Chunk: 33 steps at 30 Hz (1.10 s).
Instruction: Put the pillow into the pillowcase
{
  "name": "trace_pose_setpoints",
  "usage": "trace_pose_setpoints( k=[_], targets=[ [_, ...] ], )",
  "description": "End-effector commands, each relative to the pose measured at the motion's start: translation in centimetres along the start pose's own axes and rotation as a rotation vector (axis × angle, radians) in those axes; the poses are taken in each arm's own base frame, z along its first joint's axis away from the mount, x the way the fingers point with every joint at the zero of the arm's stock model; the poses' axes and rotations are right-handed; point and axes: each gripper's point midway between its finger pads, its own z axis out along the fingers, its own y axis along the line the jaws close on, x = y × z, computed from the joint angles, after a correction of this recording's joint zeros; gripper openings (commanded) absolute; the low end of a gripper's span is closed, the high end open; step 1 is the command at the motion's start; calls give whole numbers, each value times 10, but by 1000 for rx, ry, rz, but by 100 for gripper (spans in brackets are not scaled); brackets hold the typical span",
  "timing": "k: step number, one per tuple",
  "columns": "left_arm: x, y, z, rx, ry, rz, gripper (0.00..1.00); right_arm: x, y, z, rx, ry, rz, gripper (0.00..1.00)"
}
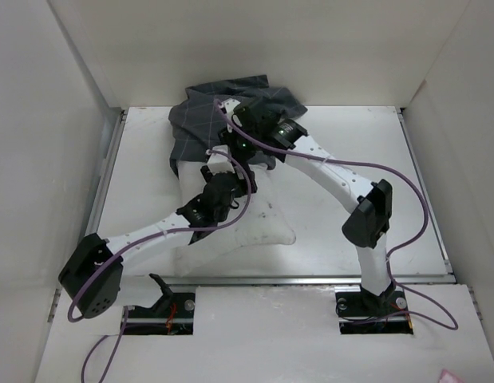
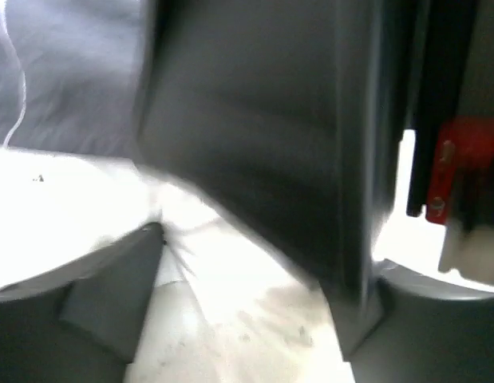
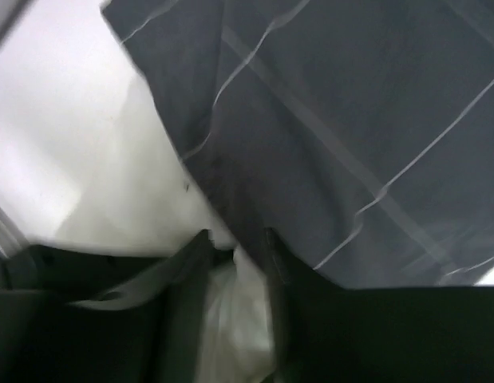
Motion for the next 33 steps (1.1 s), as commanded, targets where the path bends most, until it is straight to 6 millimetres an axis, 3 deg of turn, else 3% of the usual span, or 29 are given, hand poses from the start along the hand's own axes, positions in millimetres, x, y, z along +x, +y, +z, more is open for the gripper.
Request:
trace_pose_setpoints(
  k=[1,2,4,5,7,8,9,10,11,12,13,14,15,16,18,19,22,23,26,28,30,31,33],
  targets=[
    [-33,-3,-16,56,-76,-124,79,28,28,-11,-19,88,-21,44],
    [-27,0,-21,58,-52,-111,83,28,28,-11,-19,88,-32,57],
    [-26,3,-30,66,-28,-117,92,22,27,-21,-12,66,-43,73],
    [-28,9,-41,57,-13,-116,100,15,27,-27,-7,41,-57,90],
    [-32,9,-55,78,-3,-99,100,11,17,-33,49,8,-60,100],
    [-42,7,-69,104,-22,-112,100,-1,16,-49,65,-39,-61,100],
    [-39,16,-76,82,-2,-96,100,-9,14,-56,83,-81,-61,100],
    [-47,19,-83,77,-13,-91,100,-6,7,-58,119,-87,-60,100],
    [-55,20,-90,75,-25,-94,100,-16,8,-77,123,-140,-59,100],
    [-61,33,-101,32,-36,-99,100,-24,8,-85,129,-186,-67,100],
    [-66,41,-106,-2,-43,-115,100,-25,10,-91,129,-203,-87,100],
    [-69,51,-110,-56,-47,-138,100,-13,8,-89,144,-190,-100,100],
    [-66,67,-117,-147,-5,-129,100,-16,11,-101,161,-224,-144,100],
    [-73,86,-119,-264,-41,-210,100,-17,17,-103,193,-257,-176,100],
    [-74,104,-122,-377,-32,-237,100,2,23,-94,198,-221,-227,100],
    [-61,124,-122,-476,0,-211,100,1,30,-94,186,-228,-245,100],
    [-59,145,-122,-594,-10,-296,100,25,62,-81,79,-174,-312,100],
    [-59,145,-119,-590,-9,-335,100,39,76,-73,53,-149,-335,100],
    [-57,148,-122,-550,-8,-387,100,51,78,-61,125,-128,-347,100],
    [-44,151,-127,-521,28,-347,100,36,60,-58,261,-163,-287,100],
    [-45,145,-130,-455,25,-363,100,27,50,-59,349,-176,-232,100],
    [-42,143,-131,-435,31,-358,99,4,43,-69,421,-239,-192,100],
    [-40,130,-128,-352,59,-335,97,-6,39,-64,480,-259,-147,100]
  ],
)
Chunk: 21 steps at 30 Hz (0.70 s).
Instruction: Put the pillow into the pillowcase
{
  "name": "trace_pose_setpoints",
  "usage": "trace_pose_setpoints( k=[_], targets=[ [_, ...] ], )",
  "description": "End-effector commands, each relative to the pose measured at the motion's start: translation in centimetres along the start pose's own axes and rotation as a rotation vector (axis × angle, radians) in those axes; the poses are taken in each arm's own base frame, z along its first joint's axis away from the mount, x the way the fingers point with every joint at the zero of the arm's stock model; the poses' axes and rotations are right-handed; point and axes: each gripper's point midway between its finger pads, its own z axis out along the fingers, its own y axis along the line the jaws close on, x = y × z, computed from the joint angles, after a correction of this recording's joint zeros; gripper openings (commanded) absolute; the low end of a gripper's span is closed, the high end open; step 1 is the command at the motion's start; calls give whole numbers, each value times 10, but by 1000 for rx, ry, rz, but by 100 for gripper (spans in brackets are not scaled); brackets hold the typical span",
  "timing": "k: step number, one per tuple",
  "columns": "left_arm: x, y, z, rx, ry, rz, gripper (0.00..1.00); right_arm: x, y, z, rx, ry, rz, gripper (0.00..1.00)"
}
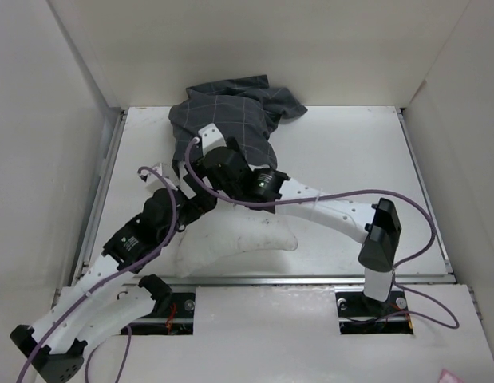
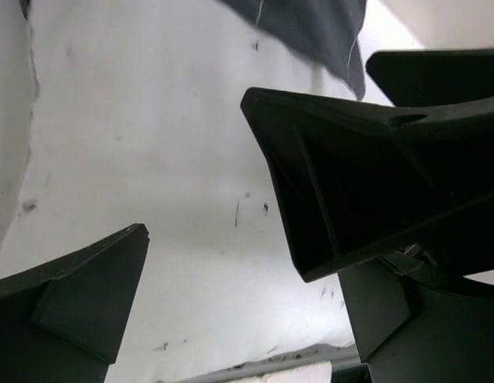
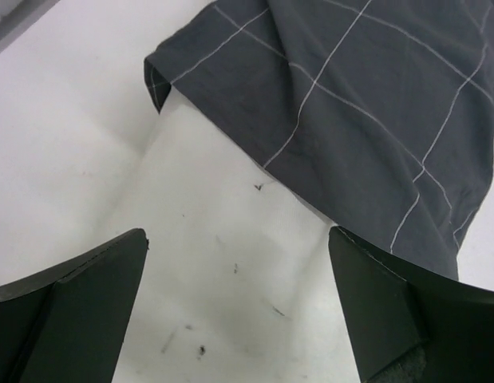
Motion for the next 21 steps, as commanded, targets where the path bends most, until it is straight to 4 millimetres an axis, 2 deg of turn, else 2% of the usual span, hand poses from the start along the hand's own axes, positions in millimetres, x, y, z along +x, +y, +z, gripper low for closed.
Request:
trace_pose_setpoints(
  k=[1,2,3,4,5,6,7,8,9,10,11,12,13,15,16,17,18,20,21],
  targets=[
    [-39,53,3,-204,-214,25,97,-35,-39,-27,177,-13,24,100],
    [-37,51,4,-196,-203,25,97,-60,-41,-30,166,-58,79,100],
    [-35,55,3,-208,-193,45,99,-63,-39,-21,148,-53,111,100],
    [-31,58,4,-227,-179,47,99,-71,-49,-12,123,-59,151,100],
    [-33,57,2,-228,-178,48,99,-90,-60,-11,117,-98,199,100],
    [-31,60,1,-238,-171,39,95,-90,-67,0,119,-88,219,100],
    [-33,60,-2,-235,-186,31,81,-94,-79,4,122,-90,243,96],
    [-34,61,-5,-239,-195,8,65,-97,-99,9,119,-92,264,90],
    [-37,61,-7,-235,-209,3,57,-100,-107,12,108,-100,277,90],
    [-38,61,-9,-227,-215,-2,45,-100,-116,15,101,-97,285,90],
    [-44,60,-14,-224,-235,-18,29,-101,-134,16,111,-104,301,90],
    [-45,60,-14,-230,-246,-29,11,-91,-133,19,83,-76,298,90],
    [-50,61,-19,-235,-265,-32,5,-100,-139,9,76,-108,296,91],
    [-54,61,-23,-235,-282,-52,0,-98,-146,3,69,-119,268,95],
    [-54,61,-23,-235,-282,-53,0,-87,-142,4,53,-98,250,95],
    [-59,56,-24,-218,-294,-56,0,-92,-141,-4,30,-116,229,97],
    [-64,59,-25,-236,-321,-55,0,-91,-136,-7,-5,-113,208,97],
    [-69,65,-25,-282,-351,-72,0,-82,-108,-15,-133,-72,127,96],
    [-73,72,-25,-335,-383,-113,0,-73,-101,-21,-152,-45,5,96]
  ],
)
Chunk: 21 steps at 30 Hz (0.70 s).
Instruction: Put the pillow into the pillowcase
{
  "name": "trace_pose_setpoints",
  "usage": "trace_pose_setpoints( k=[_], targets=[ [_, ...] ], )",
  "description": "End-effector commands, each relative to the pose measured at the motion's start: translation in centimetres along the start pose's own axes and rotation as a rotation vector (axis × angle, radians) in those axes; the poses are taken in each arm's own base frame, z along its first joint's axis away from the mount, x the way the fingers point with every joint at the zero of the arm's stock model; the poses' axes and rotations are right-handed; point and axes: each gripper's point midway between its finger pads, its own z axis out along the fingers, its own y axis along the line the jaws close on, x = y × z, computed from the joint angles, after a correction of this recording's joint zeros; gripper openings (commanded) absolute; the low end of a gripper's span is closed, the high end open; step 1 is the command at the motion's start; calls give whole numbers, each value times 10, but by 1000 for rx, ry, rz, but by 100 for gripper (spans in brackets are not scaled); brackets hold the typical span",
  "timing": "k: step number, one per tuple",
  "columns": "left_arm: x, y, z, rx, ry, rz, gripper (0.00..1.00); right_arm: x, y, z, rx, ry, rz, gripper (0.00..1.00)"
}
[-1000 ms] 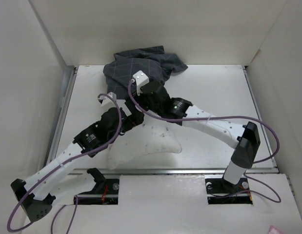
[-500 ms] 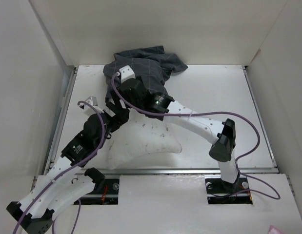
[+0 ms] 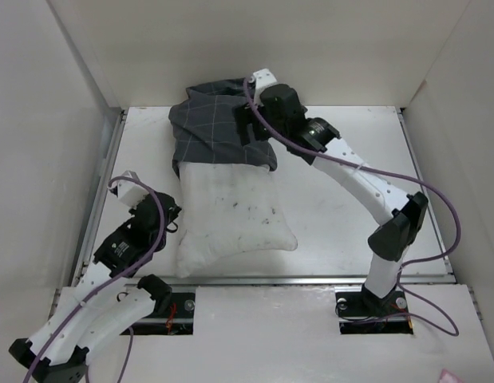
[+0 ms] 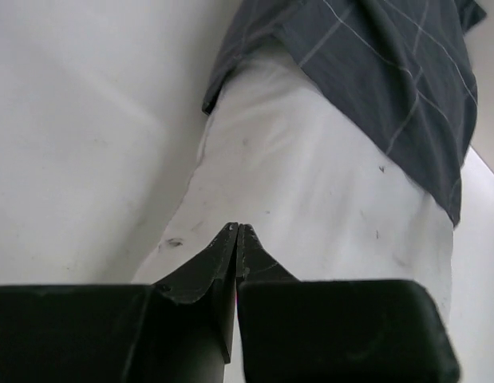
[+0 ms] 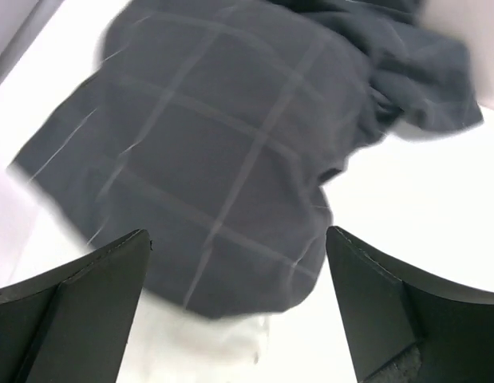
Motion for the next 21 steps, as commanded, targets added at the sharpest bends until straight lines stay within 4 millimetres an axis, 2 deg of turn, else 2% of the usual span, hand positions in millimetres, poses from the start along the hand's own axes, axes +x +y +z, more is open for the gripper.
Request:
trace_pose_setpoints(
  k=[1,2,3,4,5,8,10,12,13,14,16,17,19,20,21],
  targets=[
    [-28,9,2,-114,-120,-76,0,7,77,-43,-227,-13,-264,97],
    [-32,7,3,-128,-139,-88,0,23,86,-47,-225,13,-335,97],
    [-31,9,9,-163,-148,-78,0,31,94,-53,-224,12,-429,97],
    [-41,9,10,-190,-201,-100,0,41,104,-56,-219,17,-471,98],
    [-45,14,14,-223,-230,-103,0,58,122,-63,-222,33,-523,98],
    [-60,24,30,-310,-289,-87,0,75,143,-72,-296,70,-495,100],
    [-72,28,45,-327,-311,-115,0,101,156,-69,-349,137,-466,100],
    [-69,24,57,-278,-263,-93,0,119,172,-66,-388,167,-470,100],
    [-67,28,62,-277,-255,-97,0,139,177,-55,-374,207,-495,100],
    [-75,27,66,-261,-265,-136,0,144,180,-50,-361,214,-507,100],
    [-76,36,69,-279,-268,-129,0,150,178,-33,-300,225,-523,100],
    [-76,39,72,-292,-263,-130,0,172,176,-18,-267,269,-537,100],
    [-78,44,73,-301,-258,-134,0,178,173,-2,-200,269,-543,100],
    [-77,43,73,-295,-251,-134,0,200,171,11,-178,312,-569,98],
    [-78,40,74,-282,-250,-131,0,204,168,16,-149,316,-568,87]
  ],
)
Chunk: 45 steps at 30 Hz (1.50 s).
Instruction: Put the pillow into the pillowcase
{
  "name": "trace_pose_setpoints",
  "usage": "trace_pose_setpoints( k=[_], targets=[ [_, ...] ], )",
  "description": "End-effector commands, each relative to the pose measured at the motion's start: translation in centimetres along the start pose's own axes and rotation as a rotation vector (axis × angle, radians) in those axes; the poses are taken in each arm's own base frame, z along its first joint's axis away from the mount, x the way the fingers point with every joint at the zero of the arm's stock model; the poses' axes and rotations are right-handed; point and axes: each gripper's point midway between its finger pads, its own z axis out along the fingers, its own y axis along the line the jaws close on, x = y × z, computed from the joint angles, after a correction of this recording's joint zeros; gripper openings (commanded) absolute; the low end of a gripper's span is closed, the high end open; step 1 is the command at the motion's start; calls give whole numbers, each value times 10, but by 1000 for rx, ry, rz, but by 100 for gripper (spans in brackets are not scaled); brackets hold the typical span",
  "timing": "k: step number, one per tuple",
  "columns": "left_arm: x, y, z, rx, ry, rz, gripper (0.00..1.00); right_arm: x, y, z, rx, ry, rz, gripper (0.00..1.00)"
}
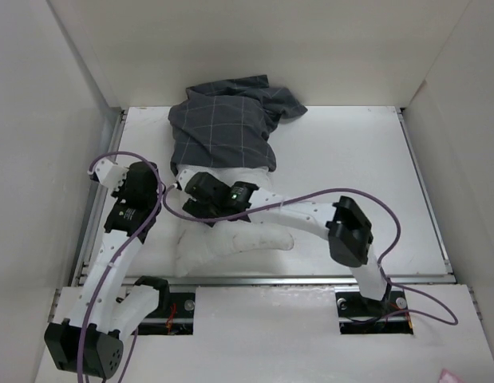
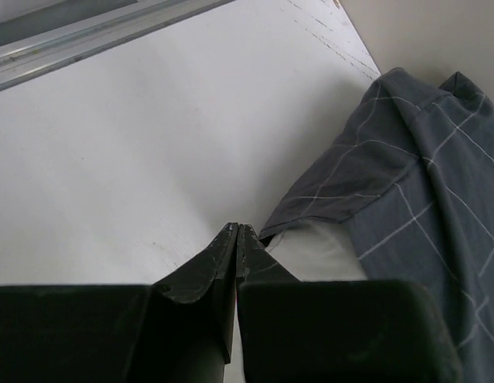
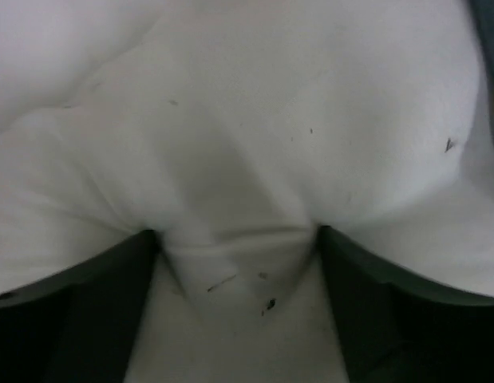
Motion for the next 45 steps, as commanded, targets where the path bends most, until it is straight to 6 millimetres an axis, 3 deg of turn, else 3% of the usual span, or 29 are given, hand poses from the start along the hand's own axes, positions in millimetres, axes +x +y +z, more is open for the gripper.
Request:
trace_pose_setpoints(
  k=[1,3,4,5,7,9,10,11,13,15,16,19,20,21,22,23,25,26,27,28,29,30,31,34,35,37,38,40,45],
  targets=[
    [0,-9,2,52,8,2,0,11,-15,25,154,44,16,73],
    [-5,-10,-2,67,-3,-14,0,10,-28,27,250,43,56,20],
    [-4,-11,-2,74,5,-13,0,7,-33,25,280,33,78,0],
    [-1,-10,-4,82,14,-3,0,5,-53,21,322,27,120,0],
    [2,-13,-6,115,33,3,11,-25,-83,-9,318,-78,234,0],
    [3,-14,-6,129,34,6,31,-40,-119,-32,284,-153,323,0],
    [4,-17,-7,150,35,-5,40,-61,-139,-68,276,-245,368,0],
    [6,-22,-9,178,47,5,47,-65,-164,-81,282,-292,407,0],
    [16,-22,-7,203,69,43,61,-89,-176,-117,167,-399,429,0],
    [22,-37,-10,291,99,60,69,-95,-193,-130,92,-443,440,0],
    [26,-42,-12,328,109,74,74,-107,-203,-148,86,-494,445,0],
    [48,-62,-17,501,161,148,84,-115,-224,-166,30,-536,448,0],
    [60,-63,-18,549,183,182,89,-116,-228,-166,9,-541,447,0],
    [62,-81,-29,673,186,192,100,-118,-231,-173,-10,-555,444,0],
    [67,-87,-35,743,190,205,100,-118,-239,-174,-35,-568,443,0],
    [73,-92,-38,796,194,210,100,-125,-244,-188,-43,-598,452,0],
    [83,-106,-48,938,192,197,100,-128,-244,-183,-73,-588,464,0],
    [86,-108,-48,960,189,178,100,-138,-252,-198,-75,-630,466,0],
    [95,-105,-44,971,195,179,100,-141,-252,-196,-86,-630,463,0],
    [98,-115,-47,1035,178,172,100,-144,-257,-200,-88,-646,480,0],
    [104,-118,-48,1046,193,145,100,-155,-261,-217,-79,-693,468,0],
    [107,-122,-47,1068,199,147,100,-157,-262,-211,-83,-690,478,0],
    [129,-124,-45,1081,255,168,100,-160,-267,-217,-57,-705,495,0],
    [140,-151,-53,1161,271,162,100,-163,-281,-224,-11,-734,502,0],
    [156,-157,-54,1180,301,159,100,-163,-281,-224,-14,-735,511,0],
    [159,-166,-55,1214,290,121,100,-166,-280,-225,-24,-746,504,0],
    [172,-166,-52,1208,330,90,100,-165,-280,-219,-30,-736,515,0],
    [165,-176,-49,1227,294,27,100,-166,-276,-219,-50,-738,507,0],
    [190,-199,-15,1178,336,38,100,-167,-272,-220,-72,-740,499,0]
  ],
)
